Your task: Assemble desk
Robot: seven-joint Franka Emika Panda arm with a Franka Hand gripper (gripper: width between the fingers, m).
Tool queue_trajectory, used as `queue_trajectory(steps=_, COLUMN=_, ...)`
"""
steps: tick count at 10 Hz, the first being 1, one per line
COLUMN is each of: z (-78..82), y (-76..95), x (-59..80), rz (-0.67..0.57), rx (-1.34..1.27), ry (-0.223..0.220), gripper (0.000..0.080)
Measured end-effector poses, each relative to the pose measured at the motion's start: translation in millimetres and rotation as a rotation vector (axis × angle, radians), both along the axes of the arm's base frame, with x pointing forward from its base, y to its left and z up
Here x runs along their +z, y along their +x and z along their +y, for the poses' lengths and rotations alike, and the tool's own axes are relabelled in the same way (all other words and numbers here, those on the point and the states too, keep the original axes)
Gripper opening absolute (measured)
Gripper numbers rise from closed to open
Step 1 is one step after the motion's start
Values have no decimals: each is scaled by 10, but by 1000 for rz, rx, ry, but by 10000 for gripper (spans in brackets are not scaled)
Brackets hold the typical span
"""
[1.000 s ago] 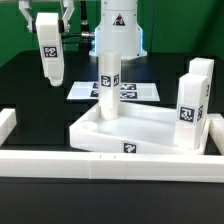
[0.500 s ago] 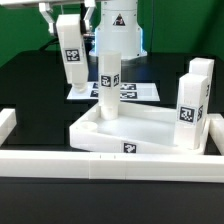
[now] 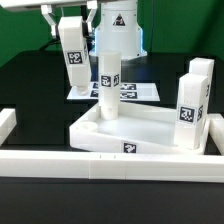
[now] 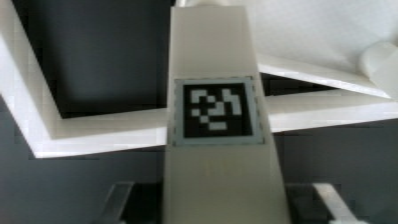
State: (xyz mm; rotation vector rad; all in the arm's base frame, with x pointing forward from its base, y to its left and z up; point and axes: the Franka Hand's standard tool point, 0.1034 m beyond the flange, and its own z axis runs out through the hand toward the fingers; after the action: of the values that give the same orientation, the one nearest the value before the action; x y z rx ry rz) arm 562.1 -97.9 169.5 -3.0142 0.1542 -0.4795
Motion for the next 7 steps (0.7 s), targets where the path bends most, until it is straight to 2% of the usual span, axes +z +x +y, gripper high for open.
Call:
queue_trajectory(steps=2, z=134, y=110, x=-33, rz=2, rx=-21, ry=14, gripper=290)
queue_trajectory(steps=5, z=92, y=123, x=-40, rz=-26, rx=-18, ry=-16, gripper=290)
queue_trajectory(steps=7, z=-67, y=110, x=-5, rz=-132, rx=-26, ry=-117, gripper=290)
